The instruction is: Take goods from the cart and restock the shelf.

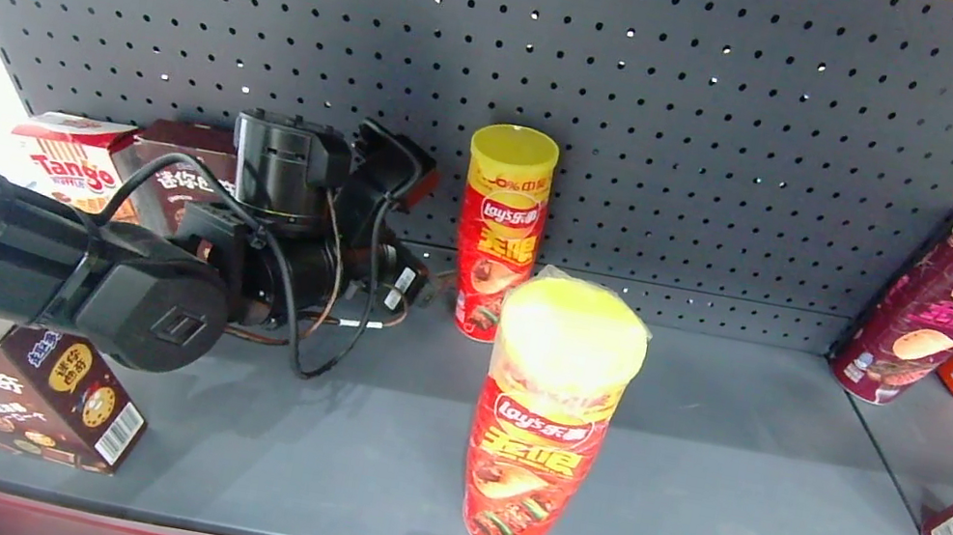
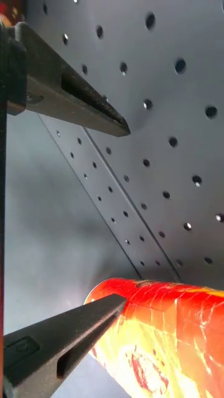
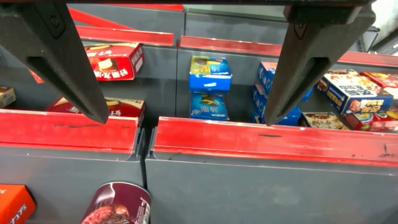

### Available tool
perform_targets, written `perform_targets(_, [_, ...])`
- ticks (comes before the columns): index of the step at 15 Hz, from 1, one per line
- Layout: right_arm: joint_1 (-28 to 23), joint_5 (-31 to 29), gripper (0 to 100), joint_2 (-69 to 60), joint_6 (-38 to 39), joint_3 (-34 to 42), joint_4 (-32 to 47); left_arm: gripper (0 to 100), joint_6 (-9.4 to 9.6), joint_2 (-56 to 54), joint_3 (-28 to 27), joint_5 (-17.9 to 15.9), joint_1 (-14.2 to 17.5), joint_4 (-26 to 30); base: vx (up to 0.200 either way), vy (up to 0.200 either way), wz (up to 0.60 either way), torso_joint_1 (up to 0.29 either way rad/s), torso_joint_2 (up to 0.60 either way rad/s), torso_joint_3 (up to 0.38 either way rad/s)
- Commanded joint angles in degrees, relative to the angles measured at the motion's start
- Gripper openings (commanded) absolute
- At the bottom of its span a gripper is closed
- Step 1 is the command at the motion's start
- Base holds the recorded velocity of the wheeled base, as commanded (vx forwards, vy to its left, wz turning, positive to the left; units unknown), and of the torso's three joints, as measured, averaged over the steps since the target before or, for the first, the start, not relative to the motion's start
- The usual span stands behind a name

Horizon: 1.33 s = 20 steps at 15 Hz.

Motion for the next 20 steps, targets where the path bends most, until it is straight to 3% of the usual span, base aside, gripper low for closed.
perform_targets(1, [0.02,0.01,100,0.1,-0.02,0.01,-0.01,100,0.01,0.55,-0.67,0.02,-0.83,-0.03,0.0,0.0,0.0,0.0,0.0,0.0])
perform_targets(20, [0.02,0.01,100,0.1,-0.02,0.01,-0.01,100,0.09,-1.21,-1.81,0.02,-2.24,0.23,0.0,0.0,0.0,0.0,0.0,0.0])
